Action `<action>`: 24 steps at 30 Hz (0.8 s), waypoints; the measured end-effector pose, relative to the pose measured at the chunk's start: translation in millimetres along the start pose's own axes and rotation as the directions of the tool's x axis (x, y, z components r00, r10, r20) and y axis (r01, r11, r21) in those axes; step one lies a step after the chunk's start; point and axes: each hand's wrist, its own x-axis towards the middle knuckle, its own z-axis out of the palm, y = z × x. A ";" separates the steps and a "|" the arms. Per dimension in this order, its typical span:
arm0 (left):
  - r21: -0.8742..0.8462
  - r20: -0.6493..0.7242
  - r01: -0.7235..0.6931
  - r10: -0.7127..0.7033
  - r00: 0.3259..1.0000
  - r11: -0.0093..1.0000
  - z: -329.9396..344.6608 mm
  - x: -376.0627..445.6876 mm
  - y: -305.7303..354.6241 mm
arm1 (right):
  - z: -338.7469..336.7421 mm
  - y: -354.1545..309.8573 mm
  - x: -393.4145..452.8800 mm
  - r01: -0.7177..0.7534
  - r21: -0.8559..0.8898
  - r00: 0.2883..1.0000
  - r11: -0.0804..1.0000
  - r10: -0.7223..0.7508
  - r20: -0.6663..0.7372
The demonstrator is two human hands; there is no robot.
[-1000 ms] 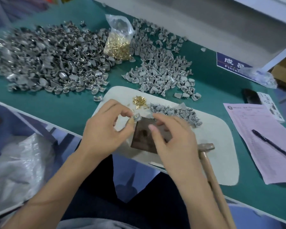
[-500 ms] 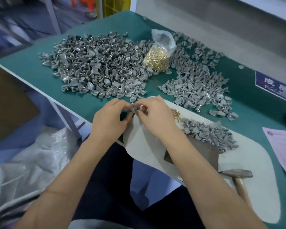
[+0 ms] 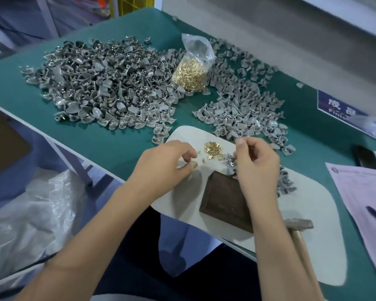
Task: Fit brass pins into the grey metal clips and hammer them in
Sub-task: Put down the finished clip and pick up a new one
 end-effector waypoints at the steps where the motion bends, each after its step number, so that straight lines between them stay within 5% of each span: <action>1: 0.009 0.012 -0.001 0.001 1.000 1.000 3.6 4.4 4.4 | -1.5 2.9 -4.8 -0.022 0.017 1.000 1.000 0.022 -0.020; 12: 0.134 0.065 0.045 -0.054 0.996 0.990 22.6 28.0 29.4 | -7.3 15.1 -9.3 -0.120 0.328 0.967 0.937 0.184 -0.174; 19: 0.284 0.116 0.036 -0.071 0.991 0.958 22.9 29.3 34.7 | -9.0 15.1 -11.2 -0.097 0.359 0.971 0.928 0.167 -0.171; 24: 0.123 0.065 0.064 -0.073 0.995 0.990 18.9 28.6 29.8 | -10.5 14.5 -12.2 -0.093 0.345 0.978 0.934 0.150 -0.142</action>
